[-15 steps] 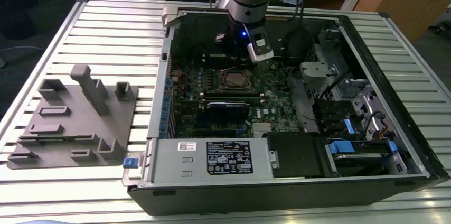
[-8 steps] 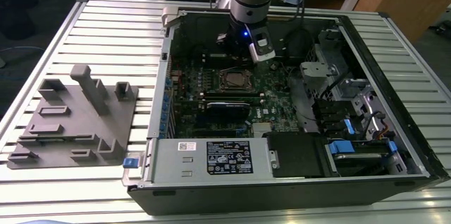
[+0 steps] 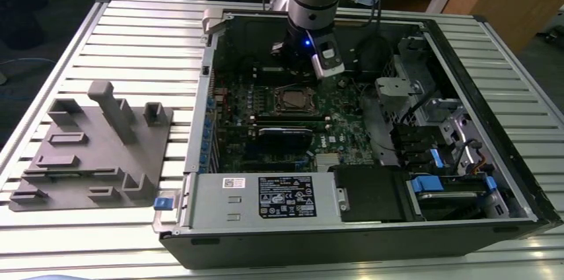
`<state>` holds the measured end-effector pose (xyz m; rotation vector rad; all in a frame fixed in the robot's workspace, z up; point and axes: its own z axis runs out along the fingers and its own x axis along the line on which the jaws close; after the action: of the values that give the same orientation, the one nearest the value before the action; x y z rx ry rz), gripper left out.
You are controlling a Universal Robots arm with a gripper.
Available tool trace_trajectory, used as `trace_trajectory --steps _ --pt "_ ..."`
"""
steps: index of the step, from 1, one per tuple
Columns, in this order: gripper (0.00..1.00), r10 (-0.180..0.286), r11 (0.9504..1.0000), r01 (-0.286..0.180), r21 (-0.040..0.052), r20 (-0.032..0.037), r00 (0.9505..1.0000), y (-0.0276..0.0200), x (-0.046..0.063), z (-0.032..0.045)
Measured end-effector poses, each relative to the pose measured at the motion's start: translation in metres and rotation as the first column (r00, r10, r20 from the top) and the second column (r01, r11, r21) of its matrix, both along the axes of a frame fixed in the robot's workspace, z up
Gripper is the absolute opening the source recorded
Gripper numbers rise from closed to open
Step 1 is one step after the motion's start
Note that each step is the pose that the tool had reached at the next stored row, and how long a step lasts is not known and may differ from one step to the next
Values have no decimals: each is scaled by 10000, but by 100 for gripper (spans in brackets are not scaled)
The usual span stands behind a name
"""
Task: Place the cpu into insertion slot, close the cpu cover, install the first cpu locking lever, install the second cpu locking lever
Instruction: 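Install the first cpu locking lever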
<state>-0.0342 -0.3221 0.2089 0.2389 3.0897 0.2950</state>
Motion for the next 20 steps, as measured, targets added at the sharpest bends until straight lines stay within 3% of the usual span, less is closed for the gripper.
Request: trace_trajectory --steps 6,12,17,20 --pt "11 -1 10000 1 0 30 10000 0 -1 -3" --pt "11 -1 10000 1 -2 158 9999 0 -3 -15" --pt "11 -1 10000 1 0 161 9999 0 -3 -16" --pt "11 -1 10000 1 1 203 9998 0 -20 -18"
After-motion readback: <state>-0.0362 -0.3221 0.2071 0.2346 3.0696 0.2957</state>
